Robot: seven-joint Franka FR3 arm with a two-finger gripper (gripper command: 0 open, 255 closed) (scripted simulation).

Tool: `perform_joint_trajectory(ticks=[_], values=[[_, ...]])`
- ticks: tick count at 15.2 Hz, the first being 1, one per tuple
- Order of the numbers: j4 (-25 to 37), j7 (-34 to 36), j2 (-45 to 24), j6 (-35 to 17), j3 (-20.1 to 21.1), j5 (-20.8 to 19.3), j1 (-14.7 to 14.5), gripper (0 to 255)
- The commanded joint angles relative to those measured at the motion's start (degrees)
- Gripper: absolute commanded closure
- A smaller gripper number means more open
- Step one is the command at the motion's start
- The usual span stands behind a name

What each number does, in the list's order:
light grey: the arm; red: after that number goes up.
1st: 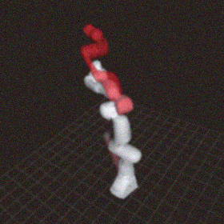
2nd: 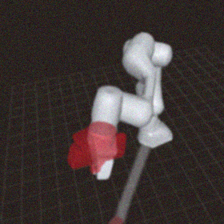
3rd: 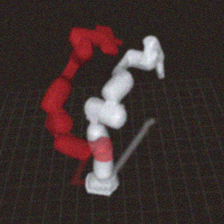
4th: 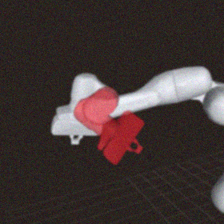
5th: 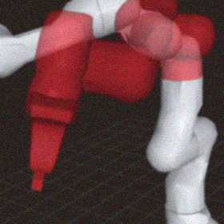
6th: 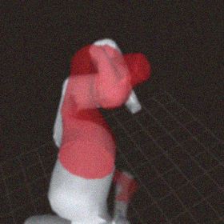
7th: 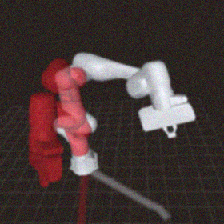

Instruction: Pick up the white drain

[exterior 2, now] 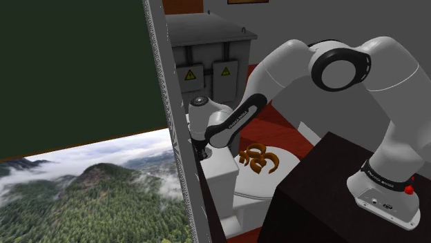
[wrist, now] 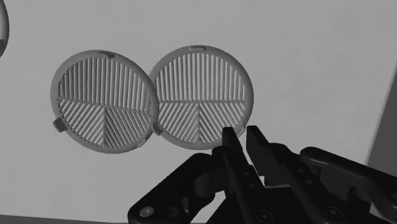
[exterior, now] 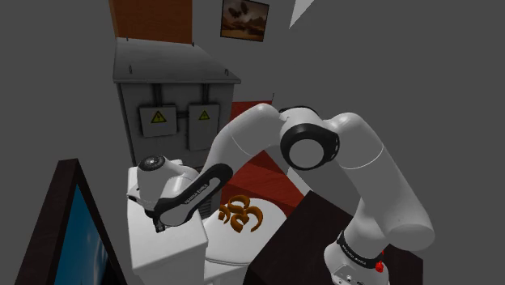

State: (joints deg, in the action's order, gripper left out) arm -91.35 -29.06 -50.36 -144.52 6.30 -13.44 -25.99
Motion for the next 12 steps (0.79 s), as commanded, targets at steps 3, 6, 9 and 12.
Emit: perform_joint_trajectory(ticks=[3,6,9,12], values=[[-0.50,0.02,0.20,-0.17,-0.19,-0.06,0.16,255],[-0.11,0.02,-0.17,-0.14,-0.20,-0.06,0.13,255],[-0.96,-0.17,1.76,0.95,0.07,0.15,0.33,255],[-1.64,-0.38,3.62,2.13,0.36,0.39,0.53,255]])
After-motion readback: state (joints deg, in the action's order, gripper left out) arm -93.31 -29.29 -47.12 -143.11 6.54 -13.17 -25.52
